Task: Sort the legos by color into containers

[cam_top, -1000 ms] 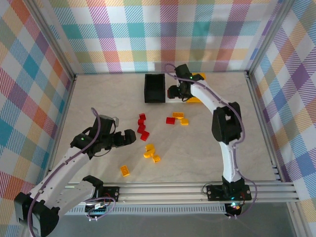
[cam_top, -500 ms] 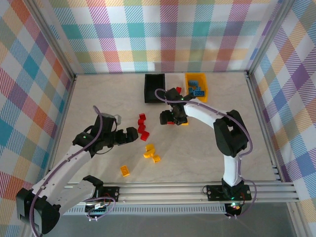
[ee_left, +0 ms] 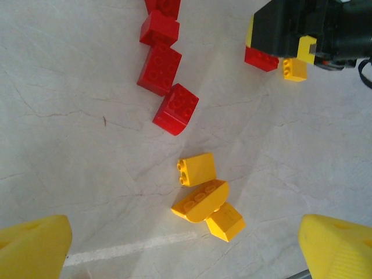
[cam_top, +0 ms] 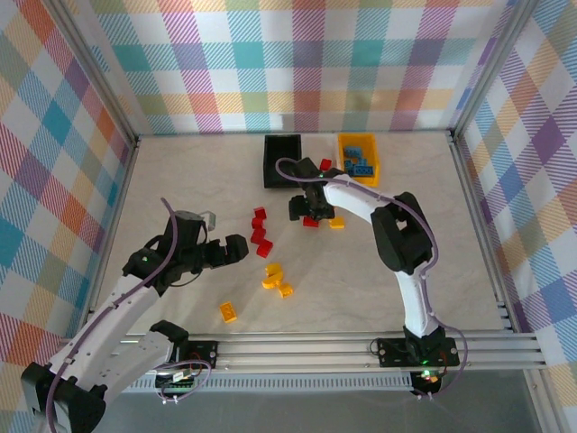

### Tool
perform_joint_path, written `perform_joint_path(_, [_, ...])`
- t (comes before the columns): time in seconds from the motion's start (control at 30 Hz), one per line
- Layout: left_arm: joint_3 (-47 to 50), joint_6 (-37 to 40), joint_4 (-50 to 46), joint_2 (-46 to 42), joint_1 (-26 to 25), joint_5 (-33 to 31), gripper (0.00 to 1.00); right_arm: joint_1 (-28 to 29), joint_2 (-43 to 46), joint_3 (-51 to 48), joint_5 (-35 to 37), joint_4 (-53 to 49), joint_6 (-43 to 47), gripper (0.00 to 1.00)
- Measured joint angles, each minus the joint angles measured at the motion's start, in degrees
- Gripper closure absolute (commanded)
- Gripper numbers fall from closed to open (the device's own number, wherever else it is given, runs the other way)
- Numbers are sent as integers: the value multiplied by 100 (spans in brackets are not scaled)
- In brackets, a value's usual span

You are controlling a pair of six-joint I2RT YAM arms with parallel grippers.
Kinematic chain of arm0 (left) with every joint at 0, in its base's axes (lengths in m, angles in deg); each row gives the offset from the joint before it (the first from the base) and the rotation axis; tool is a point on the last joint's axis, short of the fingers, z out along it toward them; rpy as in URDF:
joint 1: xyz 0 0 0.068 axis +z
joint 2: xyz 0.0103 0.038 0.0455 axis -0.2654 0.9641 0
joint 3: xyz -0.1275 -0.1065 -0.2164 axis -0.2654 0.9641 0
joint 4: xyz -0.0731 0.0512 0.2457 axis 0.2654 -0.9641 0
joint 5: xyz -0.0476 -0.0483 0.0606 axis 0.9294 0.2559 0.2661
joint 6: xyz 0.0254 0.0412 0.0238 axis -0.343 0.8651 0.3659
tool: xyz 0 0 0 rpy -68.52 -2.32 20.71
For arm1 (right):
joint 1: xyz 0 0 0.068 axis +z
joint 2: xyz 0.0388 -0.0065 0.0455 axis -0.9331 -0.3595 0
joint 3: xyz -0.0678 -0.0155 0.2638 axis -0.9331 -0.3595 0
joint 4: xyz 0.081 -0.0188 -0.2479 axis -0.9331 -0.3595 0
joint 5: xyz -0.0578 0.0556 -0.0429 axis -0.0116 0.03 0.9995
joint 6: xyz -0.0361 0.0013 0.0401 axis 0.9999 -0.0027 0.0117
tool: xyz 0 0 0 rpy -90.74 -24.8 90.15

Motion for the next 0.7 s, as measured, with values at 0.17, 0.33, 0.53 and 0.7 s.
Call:
perform_joint_path(0.17, [0, 13, -22, -2, 0, -22, 0, -37, -127, 151, 66, -50, -35, 23])
perform_joint_path(0.33, [0, 26, -24, 0, 11, -48, 0, -37, -214, 153, 79, -90, -81, 28])
perform_joint_path(0.53, [0, 26, -20, 24, 46, -59, 0, -37, -234, 63, 59, -70, -168, 34])
perform_joint_path(0.7, [0, 42, -20, 63, 68, -61, 0, -37, -245, 46, 63, -68, -168, 36])
